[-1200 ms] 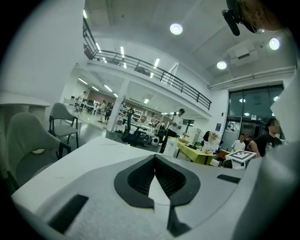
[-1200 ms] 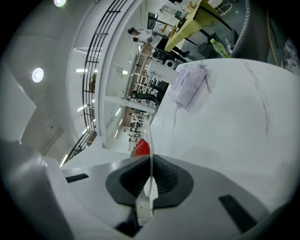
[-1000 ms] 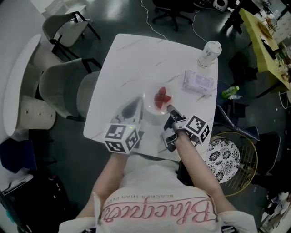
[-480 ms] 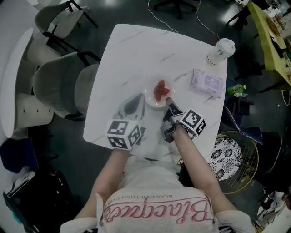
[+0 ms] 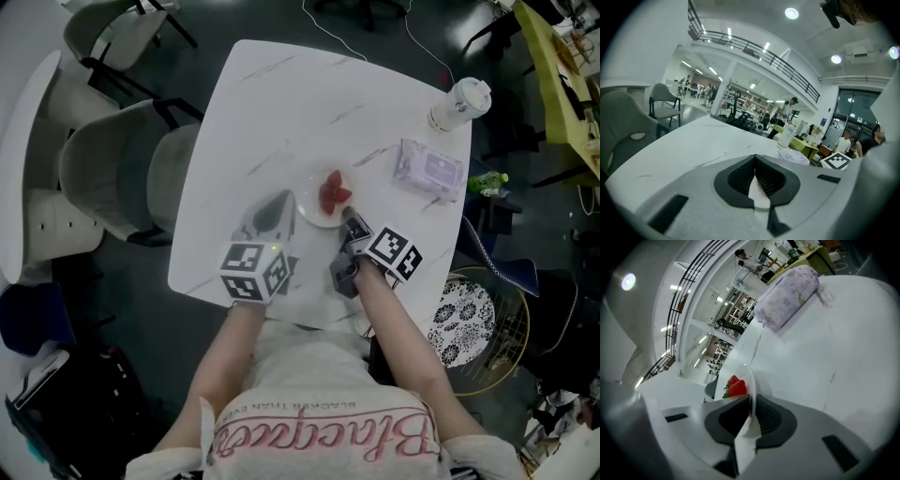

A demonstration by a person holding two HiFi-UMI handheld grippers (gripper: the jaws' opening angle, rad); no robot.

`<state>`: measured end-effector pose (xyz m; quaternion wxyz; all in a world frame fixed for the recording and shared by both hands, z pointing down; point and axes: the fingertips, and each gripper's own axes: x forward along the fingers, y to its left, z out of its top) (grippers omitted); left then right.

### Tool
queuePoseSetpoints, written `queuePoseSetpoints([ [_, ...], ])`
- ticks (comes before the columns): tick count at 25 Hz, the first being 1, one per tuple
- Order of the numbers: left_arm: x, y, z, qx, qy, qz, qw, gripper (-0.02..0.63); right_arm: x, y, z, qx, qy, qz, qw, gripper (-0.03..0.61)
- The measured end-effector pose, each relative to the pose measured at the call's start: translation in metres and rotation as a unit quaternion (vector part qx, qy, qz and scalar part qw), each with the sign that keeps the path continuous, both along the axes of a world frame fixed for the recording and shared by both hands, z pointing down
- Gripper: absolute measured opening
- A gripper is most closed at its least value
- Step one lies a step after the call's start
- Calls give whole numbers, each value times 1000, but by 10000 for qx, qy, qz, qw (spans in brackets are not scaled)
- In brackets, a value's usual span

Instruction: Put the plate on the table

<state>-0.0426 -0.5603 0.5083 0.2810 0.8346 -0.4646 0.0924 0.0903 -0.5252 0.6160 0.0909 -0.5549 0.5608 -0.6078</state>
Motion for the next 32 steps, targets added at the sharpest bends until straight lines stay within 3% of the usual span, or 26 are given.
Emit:
queuePoseSetpoints([
  [5,-7,0,6,-78,24,-40,10000,2,5,7,7,-195,736,-312,9966,50],
  [9,-10,3,7,-87,63,-57,9999,2,13,10,4,-199,1738,-585,9828,69],
  [11,-11,4,7,-89,74,-65,9999,2,15,10,2,-143,1936,-607,9791,135],
  [16,-13,14,6,-79,74,-76,9999,2,15,14,-10,39,1871,-618,9804,149],
  [19,-11,24,2,-43,60,-68,9999,2,15,21,-29,385,1740,-592,9822,149],
  [26,5,58,-11,156,116,-24,9998,2,11,53,-76,1411,1302,-814,9780,21],
  [32,19,94,-24,314,98,-59,9994,2,2,87,-113,1913,798,-1144,9716,3],
])
